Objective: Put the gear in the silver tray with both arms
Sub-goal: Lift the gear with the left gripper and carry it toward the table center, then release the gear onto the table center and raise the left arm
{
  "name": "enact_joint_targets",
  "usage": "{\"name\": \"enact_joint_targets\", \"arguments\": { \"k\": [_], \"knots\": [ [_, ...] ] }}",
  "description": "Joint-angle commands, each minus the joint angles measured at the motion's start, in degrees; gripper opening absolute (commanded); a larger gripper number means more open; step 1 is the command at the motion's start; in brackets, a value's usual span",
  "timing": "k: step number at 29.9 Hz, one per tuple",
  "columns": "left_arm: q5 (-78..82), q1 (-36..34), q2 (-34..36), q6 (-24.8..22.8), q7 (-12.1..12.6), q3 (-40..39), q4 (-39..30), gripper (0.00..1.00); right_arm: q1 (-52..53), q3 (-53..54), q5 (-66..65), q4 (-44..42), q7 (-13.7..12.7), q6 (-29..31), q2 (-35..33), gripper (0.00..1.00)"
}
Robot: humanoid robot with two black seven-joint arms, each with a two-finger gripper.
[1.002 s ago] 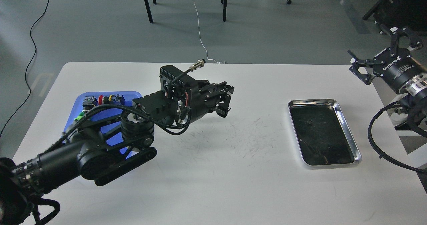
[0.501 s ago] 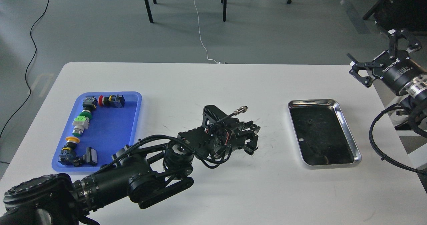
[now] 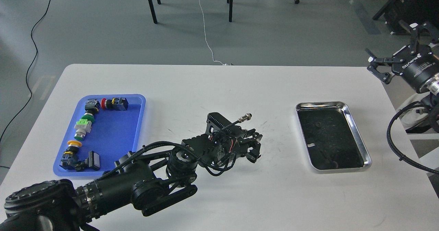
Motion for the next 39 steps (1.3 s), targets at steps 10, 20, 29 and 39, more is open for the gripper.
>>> {"name": "enact_joint_targets", "arguments": {
  "k": [10, 20, 29, 39],
  "knots": [
    [-0.1, 4.3, 0.0, 1.7, -0.4, 1.1, 1.4, 0.09, -0.2, 0.0, 0.1, 0.0, 0.0, 0.3, -0.6, 0.98],
    [0.0, 6.5, 0.0, 3.1, -1.1, 1.9, 1.2, 0.28, -0.2, -0.1, 0.1, 0.1, 0.0, 0.2, -0.6, 0.98],
    [0.0, 6.2, 0.0, 4.1, -1.0, 1.9, 0.6, 0.41, -0.1, -0.1, 0.1, 0.1, 0.0, 0.2, -0.6, 0.98],
    [-9.0, -3.5, 0.0, 7.6, -0.9, 0.6, -1.9, 0.97, 0.0, 0.0, 0.1, 0.1, 0.0, 0.2, -0.4, 0.98]
  ]
}}
